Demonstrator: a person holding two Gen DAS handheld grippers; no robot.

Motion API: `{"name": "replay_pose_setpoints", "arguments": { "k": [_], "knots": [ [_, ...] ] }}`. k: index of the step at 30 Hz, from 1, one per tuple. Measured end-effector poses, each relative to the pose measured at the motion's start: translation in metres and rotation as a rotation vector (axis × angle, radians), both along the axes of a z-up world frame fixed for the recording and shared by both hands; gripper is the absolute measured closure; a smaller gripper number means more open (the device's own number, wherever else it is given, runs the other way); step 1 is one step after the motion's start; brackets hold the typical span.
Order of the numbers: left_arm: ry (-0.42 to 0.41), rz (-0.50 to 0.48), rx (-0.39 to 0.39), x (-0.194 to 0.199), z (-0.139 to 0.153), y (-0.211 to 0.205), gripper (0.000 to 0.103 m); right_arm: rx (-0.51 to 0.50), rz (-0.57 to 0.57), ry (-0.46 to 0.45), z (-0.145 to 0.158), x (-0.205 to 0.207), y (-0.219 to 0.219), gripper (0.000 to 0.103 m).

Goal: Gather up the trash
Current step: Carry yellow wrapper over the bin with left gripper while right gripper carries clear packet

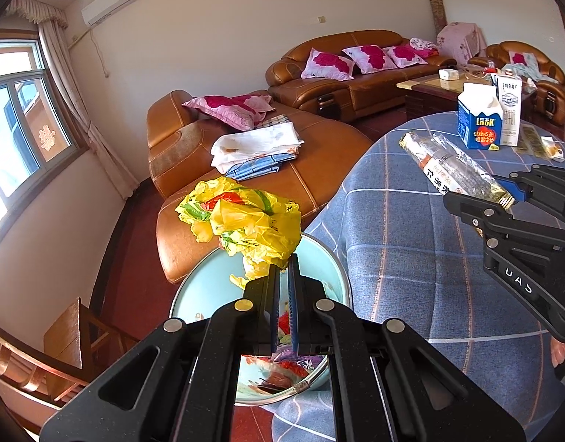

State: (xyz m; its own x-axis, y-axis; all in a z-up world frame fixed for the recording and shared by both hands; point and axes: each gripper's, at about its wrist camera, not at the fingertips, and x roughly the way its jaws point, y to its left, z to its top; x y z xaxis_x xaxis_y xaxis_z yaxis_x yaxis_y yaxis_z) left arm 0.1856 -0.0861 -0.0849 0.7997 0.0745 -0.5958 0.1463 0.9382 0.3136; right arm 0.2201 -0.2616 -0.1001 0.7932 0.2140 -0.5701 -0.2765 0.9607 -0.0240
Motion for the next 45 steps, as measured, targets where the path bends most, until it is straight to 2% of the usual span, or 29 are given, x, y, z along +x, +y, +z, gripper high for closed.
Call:
{"name": "replay_pose_setpoints", "arguments": {
  "k": [17, 45],
  "knots": [
    [-0.001, 0.070, -0.002, 0.002, -0.002, 0.036, 0.099, -0.021, 0.075, -0.024, 0.000, 0.001, 0.035, 0.077],
    [-0.008, 0.149, 0.015, 0.004, -0.006, 0.072, 0.099, -0.040, 0.156, -0.030, -0.004, 0.011, 0.076, 0.077]
  ]
}}
